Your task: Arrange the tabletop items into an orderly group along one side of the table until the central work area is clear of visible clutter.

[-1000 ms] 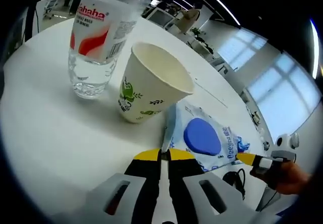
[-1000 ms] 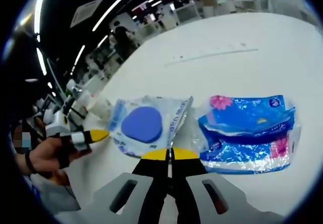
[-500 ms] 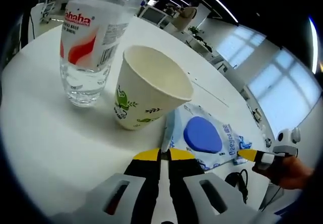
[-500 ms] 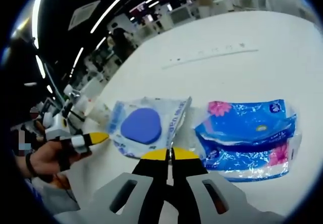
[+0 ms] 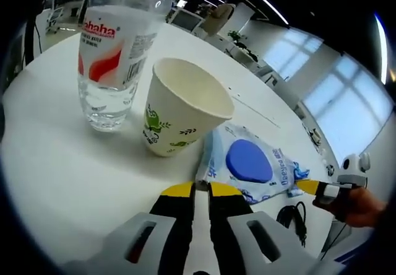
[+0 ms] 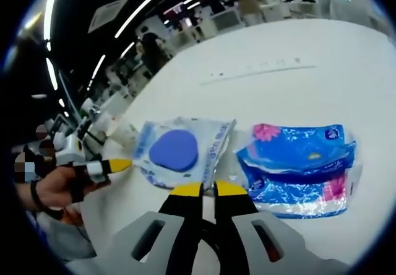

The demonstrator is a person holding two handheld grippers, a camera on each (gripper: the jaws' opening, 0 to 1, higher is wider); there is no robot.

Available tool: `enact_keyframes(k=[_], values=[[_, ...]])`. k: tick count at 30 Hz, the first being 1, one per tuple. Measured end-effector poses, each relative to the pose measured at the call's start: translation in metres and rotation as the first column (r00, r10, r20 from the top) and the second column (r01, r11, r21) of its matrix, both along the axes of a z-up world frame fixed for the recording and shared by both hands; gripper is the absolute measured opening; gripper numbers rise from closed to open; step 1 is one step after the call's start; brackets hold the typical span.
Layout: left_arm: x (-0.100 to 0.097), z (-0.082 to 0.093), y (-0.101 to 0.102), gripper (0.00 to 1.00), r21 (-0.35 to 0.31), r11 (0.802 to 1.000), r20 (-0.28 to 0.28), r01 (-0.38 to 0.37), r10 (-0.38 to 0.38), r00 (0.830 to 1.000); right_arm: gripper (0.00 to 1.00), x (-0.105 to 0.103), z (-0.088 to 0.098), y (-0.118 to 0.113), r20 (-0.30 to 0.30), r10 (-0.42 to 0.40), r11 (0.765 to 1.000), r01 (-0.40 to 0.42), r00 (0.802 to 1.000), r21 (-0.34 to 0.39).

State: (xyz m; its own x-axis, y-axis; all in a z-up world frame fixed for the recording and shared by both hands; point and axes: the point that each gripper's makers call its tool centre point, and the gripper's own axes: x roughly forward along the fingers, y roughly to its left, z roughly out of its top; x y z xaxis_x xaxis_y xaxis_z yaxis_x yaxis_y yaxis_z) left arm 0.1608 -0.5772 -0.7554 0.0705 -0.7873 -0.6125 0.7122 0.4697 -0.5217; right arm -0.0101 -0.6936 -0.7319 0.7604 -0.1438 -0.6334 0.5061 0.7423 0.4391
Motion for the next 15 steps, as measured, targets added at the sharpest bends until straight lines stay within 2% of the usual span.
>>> enact_keyframes(k=[7,12,13,15], values=[[-0.006,-0.001,0.013,0.09,-0.005,1.000,0.008,0.008,-0.008,1.000,0.04,-0.016,0.000,-0.002,-0.003,0.003,1.000,-0.003,1.000,-0.017],[-0.015,-0.003,0.021,0.10,0.000,0.999,0.027,0.039,-0.039,0.999,0.04,-0.041,0.002,-0.013,-0.016,-0.030,0.998,0.029,0.999,-0.051],[-0.016,-0.003,0.022,0.10,0.006,0.999,0.045,0.051,-0.051,0.998,0.04,-0.043,0.002,-0.014,-0.016,-0.032,0.998,0.031,0.999,-0.050],[-0.022,0.002,0.023,0.10,0.025,0.991,0.135,0.128,-0.130,0.982,0.03,-0.058,0.000,-0.023,-0.032,-0.059,0.996,0.057,0.998,-0.064]])
